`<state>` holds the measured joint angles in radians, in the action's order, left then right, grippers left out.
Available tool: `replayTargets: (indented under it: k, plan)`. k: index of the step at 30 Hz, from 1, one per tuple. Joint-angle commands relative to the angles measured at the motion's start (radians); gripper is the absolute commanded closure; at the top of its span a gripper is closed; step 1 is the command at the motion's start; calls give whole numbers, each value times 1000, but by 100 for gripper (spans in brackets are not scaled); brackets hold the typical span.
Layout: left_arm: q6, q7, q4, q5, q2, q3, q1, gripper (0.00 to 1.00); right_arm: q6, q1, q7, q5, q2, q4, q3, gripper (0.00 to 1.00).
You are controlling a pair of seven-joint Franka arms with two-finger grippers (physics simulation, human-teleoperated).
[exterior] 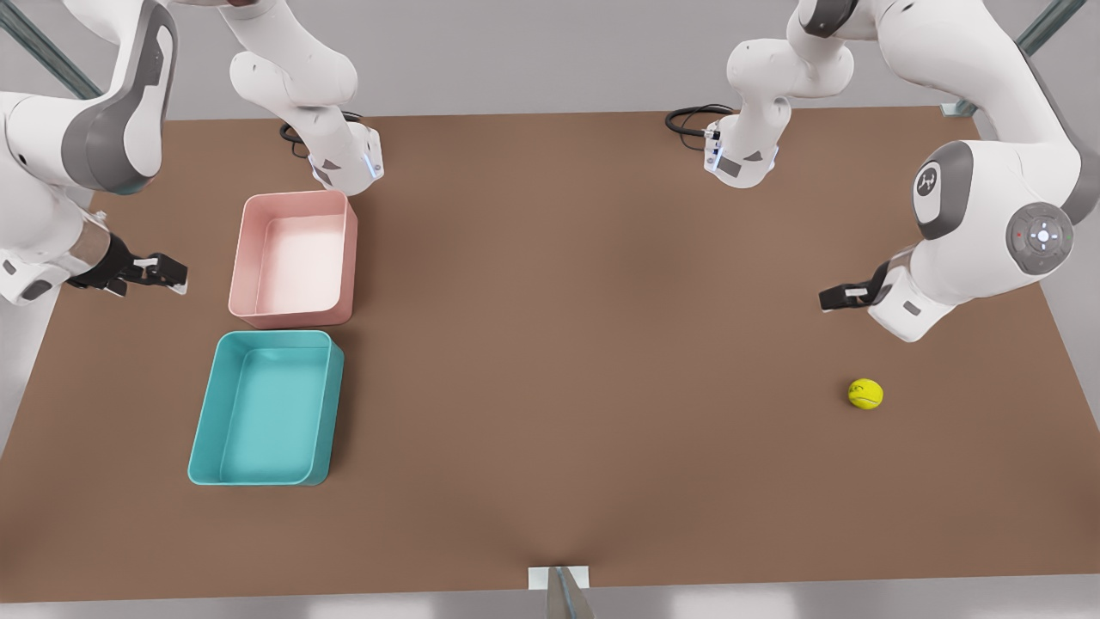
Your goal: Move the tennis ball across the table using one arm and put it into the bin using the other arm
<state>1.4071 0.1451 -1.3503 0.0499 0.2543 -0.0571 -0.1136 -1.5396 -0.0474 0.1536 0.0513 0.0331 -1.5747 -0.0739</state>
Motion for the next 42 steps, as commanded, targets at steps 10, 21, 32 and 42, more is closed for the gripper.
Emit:
replayTargets:
  k: [10, 21, 32, 42]
  plan:
    - [444, -1636, -158, -122, 163, -81, 91, 79, -7, 12, 15, -1, 53, -5, -1, 0]
    - [619, -2707, -102, -88, 427, -78, 353, 79, 1, 14, 7, -2, 48, -10, 0, 0]
    - [802, -2489, -177, -170, 476, -75, 358, 79, 4, 14, 15, -4, 51, -16, 2, 0]
    - [885, -2452, -236, -87, 511, -64, 364, 79, 4, 12, 20, -2, 62, -18, 2, 0]
